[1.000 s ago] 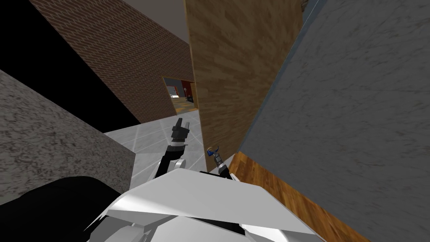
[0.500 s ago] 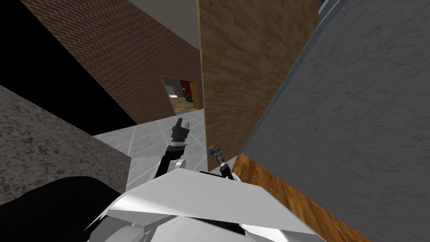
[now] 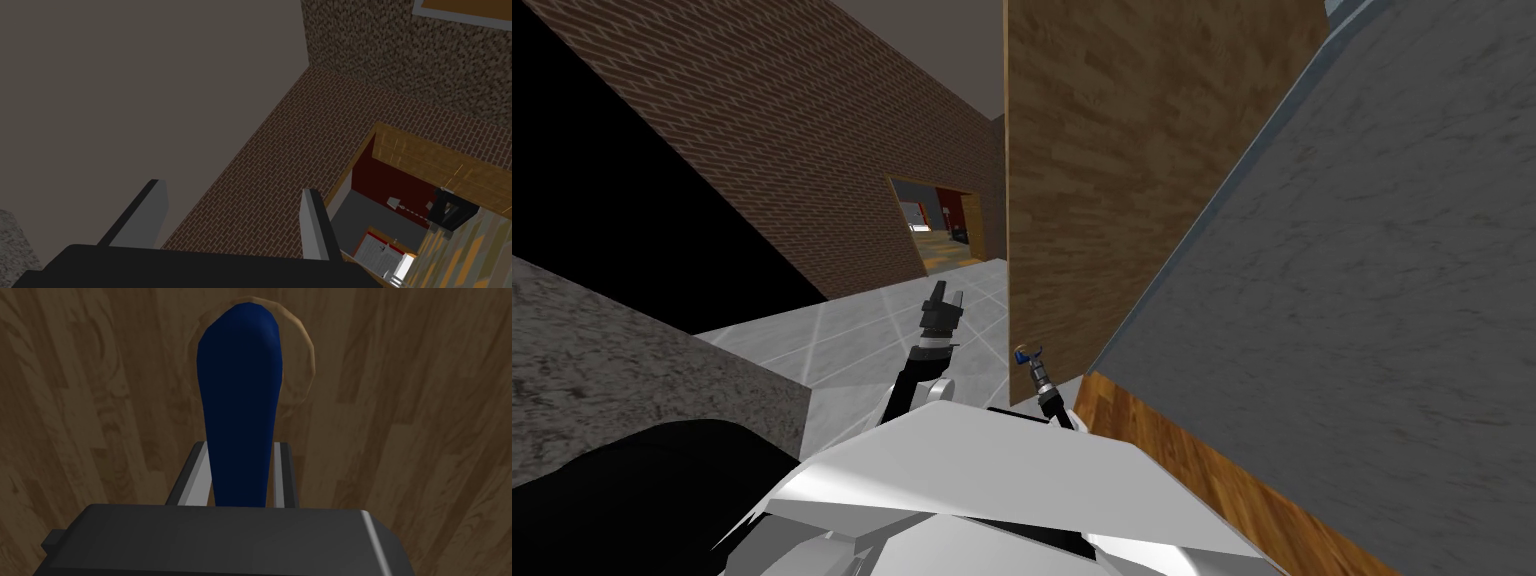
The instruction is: Push the door open
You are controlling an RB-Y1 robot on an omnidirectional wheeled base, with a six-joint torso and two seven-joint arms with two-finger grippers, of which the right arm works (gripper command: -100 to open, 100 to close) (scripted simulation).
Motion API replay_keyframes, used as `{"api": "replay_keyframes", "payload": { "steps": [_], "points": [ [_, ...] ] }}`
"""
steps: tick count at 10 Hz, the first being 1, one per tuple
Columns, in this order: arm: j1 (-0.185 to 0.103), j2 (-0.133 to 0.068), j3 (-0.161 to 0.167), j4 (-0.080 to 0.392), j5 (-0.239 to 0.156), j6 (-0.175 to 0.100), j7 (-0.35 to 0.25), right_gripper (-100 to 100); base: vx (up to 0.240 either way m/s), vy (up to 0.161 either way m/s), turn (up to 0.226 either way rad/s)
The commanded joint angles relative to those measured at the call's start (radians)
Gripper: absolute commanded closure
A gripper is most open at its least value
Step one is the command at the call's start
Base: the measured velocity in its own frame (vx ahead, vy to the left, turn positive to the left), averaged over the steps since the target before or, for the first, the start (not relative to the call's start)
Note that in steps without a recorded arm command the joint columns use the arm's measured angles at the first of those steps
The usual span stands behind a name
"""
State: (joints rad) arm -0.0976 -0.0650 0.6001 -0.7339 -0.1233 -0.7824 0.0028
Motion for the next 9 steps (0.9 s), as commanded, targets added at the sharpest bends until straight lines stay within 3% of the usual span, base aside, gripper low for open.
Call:
{"api": "replay_keyframes", "payload": {
  "steps": [1, 9],
  "points": [
    [0.009, -0.025, -0.016, -0.035, -0.005, 0.016, -0.002, 100, 0.057, 0.078, -0.007],
    [-0.003, -0.013, -0.109, -0.01, -0.022, 0.014, 0.019, 100, 0.091, 0.108, -0.042]
  ]
}}
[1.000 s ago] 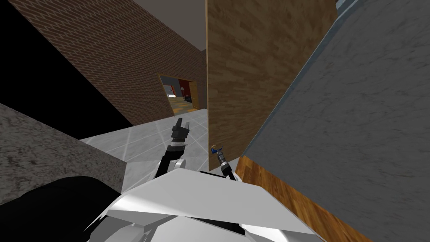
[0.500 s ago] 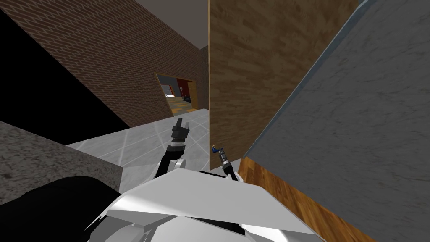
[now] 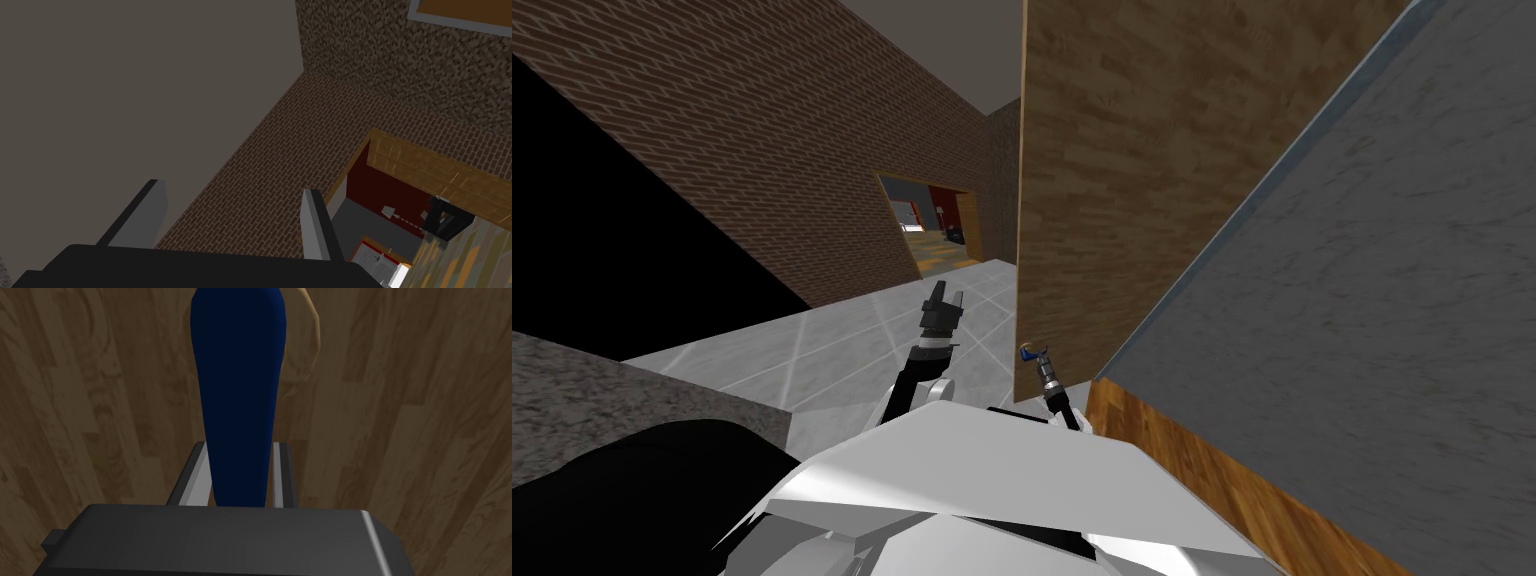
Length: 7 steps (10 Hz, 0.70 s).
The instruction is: Push the door open
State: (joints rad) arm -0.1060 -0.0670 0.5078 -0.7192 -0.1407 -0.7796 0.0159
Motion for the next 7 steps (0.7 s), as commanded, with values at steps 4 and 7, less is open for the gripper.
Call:
{"api": "replay_keyframes", "payload": {
  "steps": [4, 7],
  "points": [
    [-0.001, 0.003, -0.073, -0.01, -0.015, 0.01, 0.019, 100, 0.102, 0.137, -0.057],
    [-0.007, 0.019, -0.118, 0.003, -0.023, 0.009, 0.029, 100, 0.137, 0.181, -0.07]
  ]
}}
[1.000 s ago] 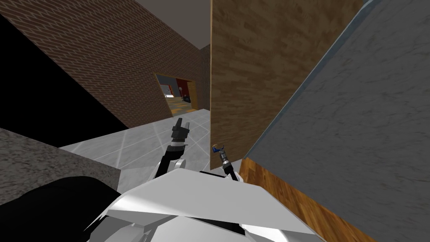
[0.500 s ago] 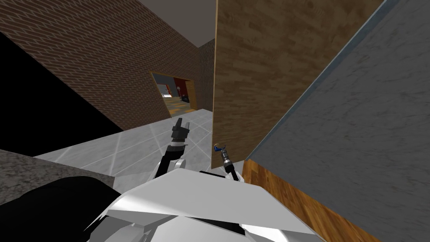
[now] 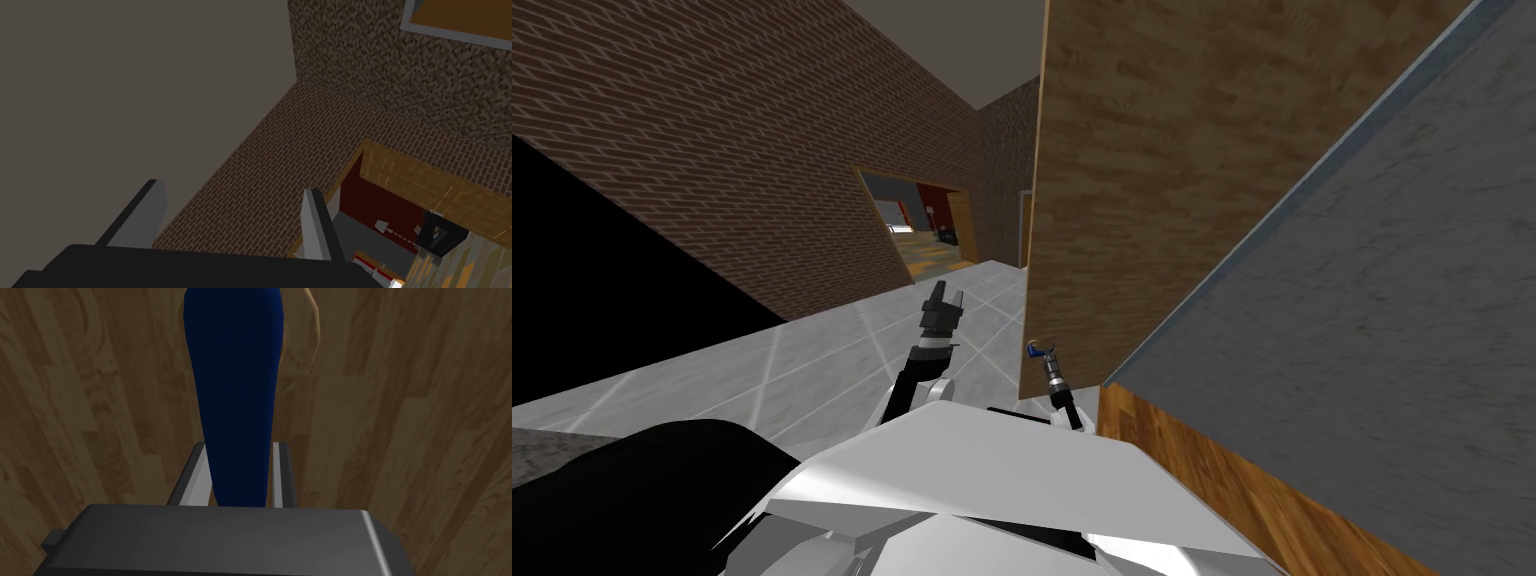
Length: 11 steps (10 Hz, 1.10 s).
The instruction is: Push the door open
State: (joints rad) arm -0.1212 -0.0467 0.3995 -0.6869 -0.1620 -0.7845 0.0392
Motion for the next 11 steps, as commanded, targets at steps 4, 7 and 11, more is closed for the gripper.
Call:
{"api": "replay_keyframes", "payload": {
  "steps": [4, 7, 11],
  "points": [
    [0.009, 0.005, -0.038, -0.026, -0.008, 0.016, 0.012, 100, 0.069, 0.118, -0.052],
    [0.003, -0.009, -0.082, -0.017, -0.02, 0.012, 0.022, 100, 0.136, 0.112, -0.055],
    [-0.004, -0.006, -0.141, -0.004, -0.035, 0.008, 0.037, 100, 0.18, 0.158, -0.07]
  ]
}}
